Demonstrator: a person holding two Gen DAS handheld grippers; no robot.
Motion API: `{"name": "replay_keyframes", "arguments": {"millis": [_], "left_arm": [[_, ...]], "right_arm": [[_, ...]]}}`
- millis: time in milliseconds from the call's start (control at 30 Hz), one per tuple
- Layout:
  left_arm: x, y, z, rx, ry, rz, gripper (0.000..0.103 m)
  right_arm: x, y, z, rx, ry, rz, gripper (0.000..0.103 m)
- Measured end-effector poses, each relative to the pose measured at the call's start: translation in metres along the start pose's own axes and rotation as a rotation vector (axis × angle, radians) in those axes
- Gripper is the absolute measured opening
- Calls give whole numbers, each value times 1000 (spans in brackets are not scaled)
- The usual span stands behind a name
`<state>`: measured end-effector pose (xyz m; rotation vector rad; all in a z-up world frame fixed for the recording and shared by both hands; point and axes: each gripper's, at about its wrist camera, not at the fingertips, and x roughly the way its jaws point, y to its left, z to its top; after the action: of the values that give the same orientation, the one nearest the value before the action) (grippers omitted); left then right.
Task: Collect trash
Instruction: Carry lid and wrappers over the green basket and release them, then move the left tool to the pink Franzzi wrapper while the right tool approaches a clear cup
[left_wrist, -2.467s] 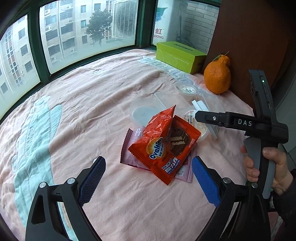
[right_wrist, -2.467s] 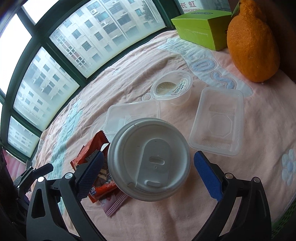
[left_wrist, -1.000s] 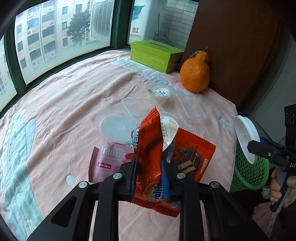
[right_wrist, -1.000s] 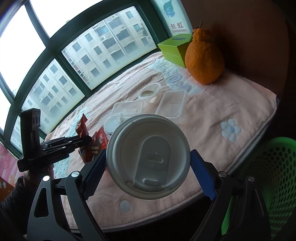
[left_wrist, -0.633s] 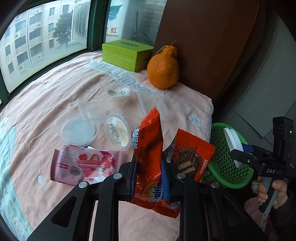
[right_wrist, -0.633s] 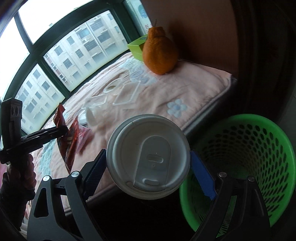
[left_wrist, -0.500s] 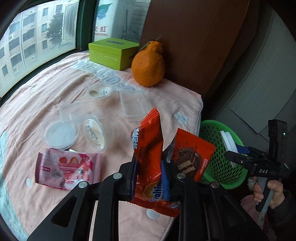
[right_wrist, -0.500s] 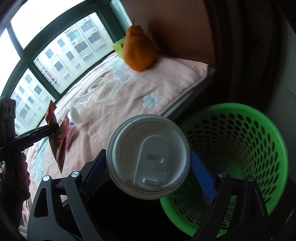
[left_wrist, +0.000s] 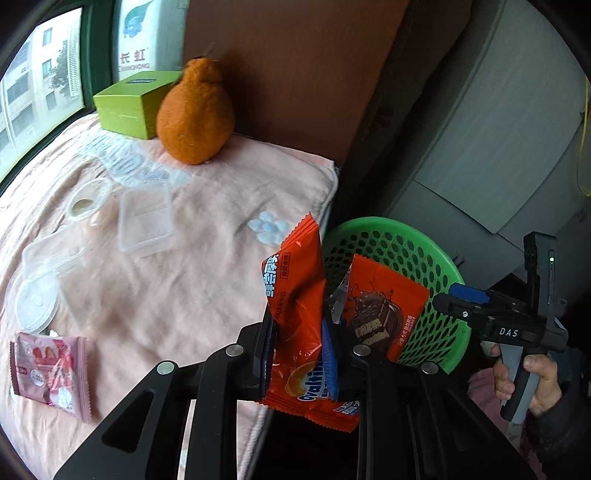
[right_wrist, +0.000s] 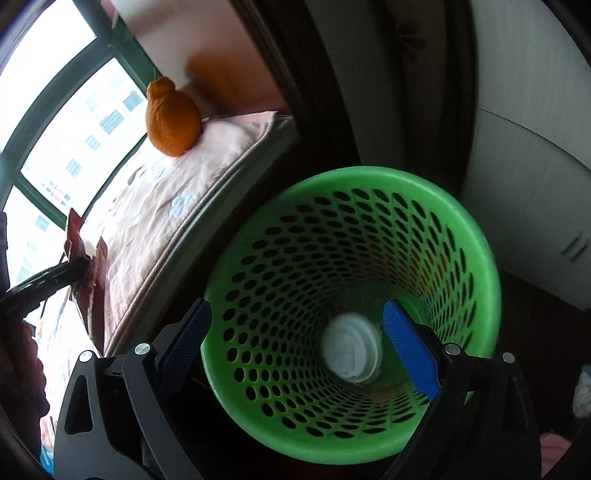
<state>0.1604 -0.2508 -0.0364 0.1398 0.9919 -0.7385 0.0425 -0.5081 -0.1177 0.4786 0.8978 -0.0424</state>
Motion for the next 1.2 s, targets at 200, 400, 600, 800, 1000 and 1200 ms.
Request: {"name": "replay_keyframes", "arguments": {"millis": [200,400,600,800,1000,1200], "left_arm": [[24,-33,10,33,37,-25,22],[53,-62,14,69,89,-45,22],[69,-79,13,60,122,-57,47],[62,-79,6,47,102,-77,52],[44,-64,-4,6,79,-61,52],[16,-29,-15,-76,34,-3,57]], "right_arm": [[-22,-17,0,29,-52,3,93],[-45,-28,-2,61,-100,19,93],[-55,-34,-5,81,-118,34,93],[-58,-34,-6,88,-125,50,93],[-58,-22,-3,59,-125,64,93],[-50,5,3,0,-108,93,93]]}}
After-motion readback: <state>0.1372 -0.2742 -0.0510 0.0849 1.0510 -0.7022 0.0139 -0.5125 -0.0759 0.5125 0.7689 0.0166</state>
